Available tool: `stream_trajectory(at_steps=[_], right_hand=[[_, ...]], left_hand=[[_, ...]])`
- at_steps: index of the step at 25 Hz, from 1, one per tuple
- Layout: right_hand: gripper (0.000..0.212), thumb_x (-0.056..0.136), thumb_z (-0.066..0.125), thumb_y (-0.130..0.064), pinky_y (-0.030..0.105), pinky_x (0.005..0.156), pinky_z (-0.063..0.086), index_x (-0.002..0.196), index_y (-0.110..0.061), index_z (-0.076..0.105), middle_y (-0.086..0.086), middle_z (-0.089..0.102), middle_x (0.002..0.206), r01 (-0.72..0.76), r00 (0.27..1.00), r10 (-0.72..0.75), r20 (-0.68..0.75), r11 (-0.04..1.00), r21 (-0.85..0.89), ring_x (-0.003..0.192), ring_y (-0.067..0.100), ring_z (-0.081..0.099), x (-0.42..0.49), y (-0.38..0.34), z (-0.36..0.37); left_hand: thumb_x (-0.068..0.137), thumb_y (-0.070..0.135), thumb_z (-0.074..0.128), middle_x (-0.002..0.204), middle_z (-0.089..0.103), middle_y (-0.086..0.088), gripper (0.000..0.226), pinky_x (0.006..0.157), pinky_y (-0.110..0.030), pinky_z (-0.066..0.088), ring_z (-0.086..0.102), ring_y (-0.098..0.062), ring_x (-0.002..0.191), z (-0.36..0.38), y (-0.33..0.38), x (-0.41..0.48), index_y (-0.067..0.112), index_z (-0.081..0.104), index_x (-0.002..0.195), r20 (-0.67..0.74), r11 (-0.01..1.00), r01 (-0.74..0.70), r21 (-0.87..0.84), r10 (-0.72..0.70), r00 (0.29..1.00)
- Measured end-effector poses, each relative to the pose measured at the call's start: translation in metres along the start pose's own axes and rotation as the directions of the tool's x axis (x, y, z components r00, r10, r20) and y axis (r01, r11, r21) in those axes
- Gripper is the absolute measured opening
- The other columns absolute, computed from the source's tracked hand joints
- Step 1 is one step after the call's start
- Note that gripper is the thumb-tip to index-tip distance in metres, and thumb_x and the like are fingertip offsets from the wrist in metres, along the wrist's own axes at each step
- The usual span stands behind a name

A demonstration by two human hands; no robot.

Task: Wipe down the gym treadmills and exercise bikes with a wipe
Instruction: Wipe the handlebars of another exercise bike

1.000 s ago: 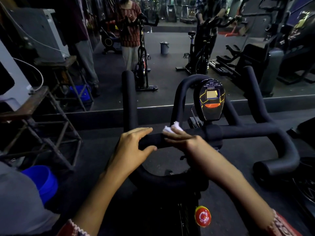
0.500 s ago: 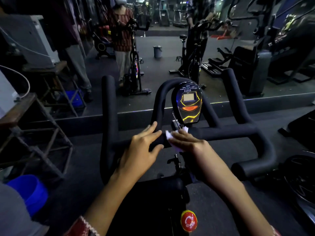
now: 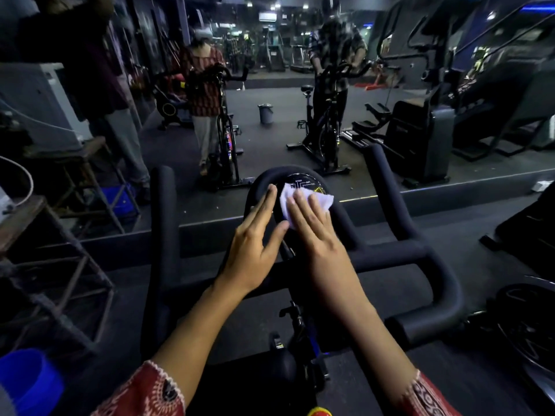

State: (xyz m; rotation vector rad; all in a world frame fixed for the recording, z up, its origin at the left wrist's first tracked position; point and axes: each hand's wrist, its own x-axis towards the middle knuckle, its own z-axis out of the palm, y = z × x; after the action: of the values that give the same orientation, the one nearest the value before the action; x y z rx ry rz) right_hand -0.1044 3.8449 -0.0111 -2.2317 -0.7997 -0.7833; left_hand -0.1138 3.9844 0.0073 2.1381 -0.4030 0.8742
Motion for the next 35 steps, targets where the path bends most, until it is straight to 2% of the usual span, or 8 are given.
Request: stream_trajectory(at_steps=[4, 9, 16, 19, 23, 27, 31, 35], right_hand=[[0.061, 0.09, 0.046, -0.022, 0.049, 0.115, 0.021, 0.145, 0.0, 0.032, 0.013, 0.025, 0.154, -0.077, 0.995, 0.074, -0.068, 0.996, -0.038, 0.144, 0.033, 0.019, 0.001, 0.005, -0.011], [0.063, 0.084, 0.047, 0.0, 0.051, 0.116, 0.019, 0.145, 0.0, 0.033, 0.012, 0.025, 0.155, -0.006, 1.0, 0.006, 0.02, 1.0, 0.001, 0.146, 0.031, 0.014, 0.003, -0.005, -0.006], [0.056, 0.095, 0.027, -0.022, 0.047, 0.119, 0.012, 0.148, -0.003, 0.029, 0.007, 0.017, 0.157, -0.11, 0.993, 0.11, 0.031, 0.993, 0.029, 0.147, 0.028, 0.004, 0.012, -0.01, -0.007], [0.052, 0.101, 0.032, -0.025, 0.037, 0.12, 0.009, 0.149, -0.007, 0.028, 0.003, 0.017, 0.159, -0.031, 0.994, 0.023, 0.106, 0.997, 0.071, 0.149, 0.023, 0.004, -0.007, -0.005, -0.007], [0.057, 0.099, 0.022, -0.039, 0.015, 0.116, -0.001, 0.151, -0.016, 0.012, -0.008, -0.003, 0.158, -0.177, 0.983, 0.16, 0.094, 0.956, 0.232, 0.146, 0.005, -0.009, -0.013, -0.007, -0.014], [0.058, 0.099, 0.024, -0.035, 0.035, 0.118, 0.017, 0.146, -0.002, 0.033, 0.013, 0.025, 0.156, -0.266, 0.963, 0.271, 0.003, 0.945, 0.188, 0.143, 0.026, 0.025, 0.049, -0.002, -0.016], [0.036, 0.097, 0.034, -0.021, 0.053, 0.103, 0.034, 0.105, -0.001, 0.063, 0.017, 0.059, 0.111, 0.068, 0.997, -0.061, 0.038, 0.973, -0.221, 0.103, 0.041, 0.053, 0.078, -0.004, -0.009], [0.047, 0.088, 0.041, -0.011, 0.048, 0.113, 0.025, 0.134, -0.007, 0.054, 0.01, 0.043, 0.148, 0.249, 0.968, -0.221, 0.119, 0.907, -0.339, 0.139, 0.036, 0.031, 0.029, -0.002, -0.008]], left_hand=[[0.092, 0.026, 0.046, 0.147, 0.027, -0.004, 0.061, 0.111, -0.011, 0.017, 0.024, -0.005, 0.136, 0.003, -0.007, 0.0, -0.005, 0.029, 0.142, 0.016, 0.998, -0.055, 0.013, 0.054, 0.998], [0.093, 0.025, 0.045, 0.148, 0.027, -0.005, 0.06, 0.112, -0.014, 0.02, 0.026, -0.007, 0.136, 0.003, -0.009, -0.003, -0.004, 0.026, 0.143, 0.016, 0.997, -0.075, 0.012, 0.075, 0.997], [0.093, 0.025, 0.045, 0.148, 0.028, -0.006, 0.06, 0.112, -0.015, 0.02, 0.026, -0.009, 0.137, 0.004, -0.009, -0.003, -0.005, 0.028, 0.143, 0.019, 0.997, -0.067, 0.025, 0.067, 0.998], [0.094, 0.027, 0.044, 0.149, 0.028, -0.005, 0.061, 0.112, -0.014, 0.02, 0.026, -0.009, 0.138, 0.002, -0.01, -0.004, -0.002, 0.026, 0.144, 0.043, 0.999, -0.052, 0.015, 0.051, 0.998], [0.094, 0.034, 0.045, 0.15, 0.029, -0.005, 0.062, 0.113, -0.015, 0.018, 0.026, -0.012, 0.138, -0.001, -0.011, -0.004, 0.003, 0.024, 0.145, 0.049, 0.997, -0.056, 0.054, 0.053, 0.997], [0.094, 0.033, 0.048, 0.148, 0.032, -0.01, 0.06, 0.113, -0.012, 0.016, 0.027, -0.014, 0.138, -0.005, -0.016, -0.006, -0.002, 0.035, 0.142, -0.017, 0.997, 0.018, 0.081, -0.016, 1.0], [0.089, 0.0, 0.057, 0.147, 0.034, -0.017, 0.055, 0.105, 0.001, 0.013, 0.028, -0.018, 0.134, -0.006, -0.022, -0.005, -0.003, 0.037, 0.14, -0.049, 0.987, 0.141, 0.081, -0.137, 0.989], [0.087, 0.002, 0.052, 0.147, 0.034, -0.019, 0.054, 0.104, 0.001, 0.014, 0.028, -0.022, 0.133, -0.006, -0.025, -0.005, -0.005, 0.039, 0.139, -0.039, 0.989, 0.13, 0.066, -0.128, 0.991]])
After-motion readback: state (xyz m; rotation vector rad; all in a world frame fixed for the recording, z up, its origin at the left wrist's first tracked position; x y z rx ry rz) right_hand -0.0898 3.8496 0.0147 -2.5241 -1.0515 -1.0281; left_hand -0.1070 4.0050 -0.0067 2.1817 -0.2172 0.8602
